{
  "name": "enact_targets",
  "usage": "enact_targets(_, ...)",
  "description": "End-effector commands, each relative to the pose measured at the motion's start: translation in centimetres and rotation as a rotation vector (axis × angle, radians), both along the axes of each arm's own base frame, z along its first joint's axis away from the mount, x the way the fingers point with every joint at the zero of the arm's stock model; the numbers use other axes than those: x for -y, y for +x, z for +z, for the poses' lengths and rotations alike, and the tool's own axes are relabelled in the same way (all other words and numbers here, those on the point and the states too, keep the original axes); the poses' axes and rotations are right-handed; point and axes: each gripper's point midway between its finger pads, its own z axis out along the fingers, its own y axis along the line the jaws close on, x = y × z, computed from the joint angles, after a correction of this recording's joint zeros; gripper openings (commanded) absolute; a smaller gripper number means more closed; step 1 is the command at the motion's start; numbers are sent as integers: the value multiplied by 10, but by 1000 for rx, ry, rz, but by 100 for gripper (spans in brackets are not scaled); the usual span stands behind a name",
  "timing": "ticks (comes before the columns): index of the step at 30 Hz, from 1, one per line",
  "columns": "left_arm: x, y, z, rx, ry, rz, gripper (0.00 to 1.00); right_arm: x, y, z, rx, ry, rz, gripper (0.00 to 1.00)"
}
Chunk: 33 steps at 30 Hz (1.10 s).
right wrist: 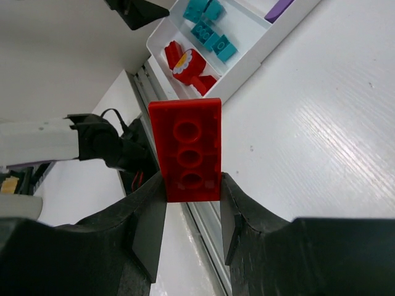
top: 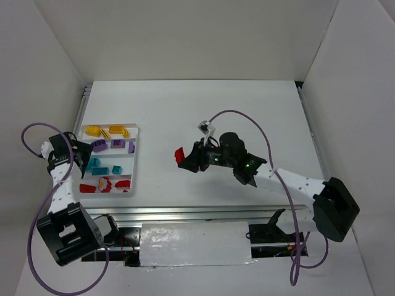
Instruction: Sort the legos into containers by color
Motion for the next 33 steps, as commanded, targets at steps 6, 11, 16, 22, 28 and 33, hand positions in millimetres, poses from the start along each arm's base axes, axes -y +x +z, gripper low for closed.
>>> enact_targets(6,-4,-23,119,134,285,-103,96,-87,10,-30,-26,-179,87,0)
enact_targets(11,4,-44,169,212,433,-149,95,-151,5,-50,-60,-235,180,0)
enact_targets(16,38,-30,183,398,467,-333,99,-194,-6,-61,-31,-271,236,0)
enact_targets(22,95,-21,213,588,418,-617,100,-241,-9,-77,-10,-333,262,4)
enact_targets(28,108,-23,222,578,427,-685,99,-267,-12,-88,17,-382,253,15)
enact_targets(33,105,-27,236,553,444,-654,100,-278,0,-99,37,-407,225,23)
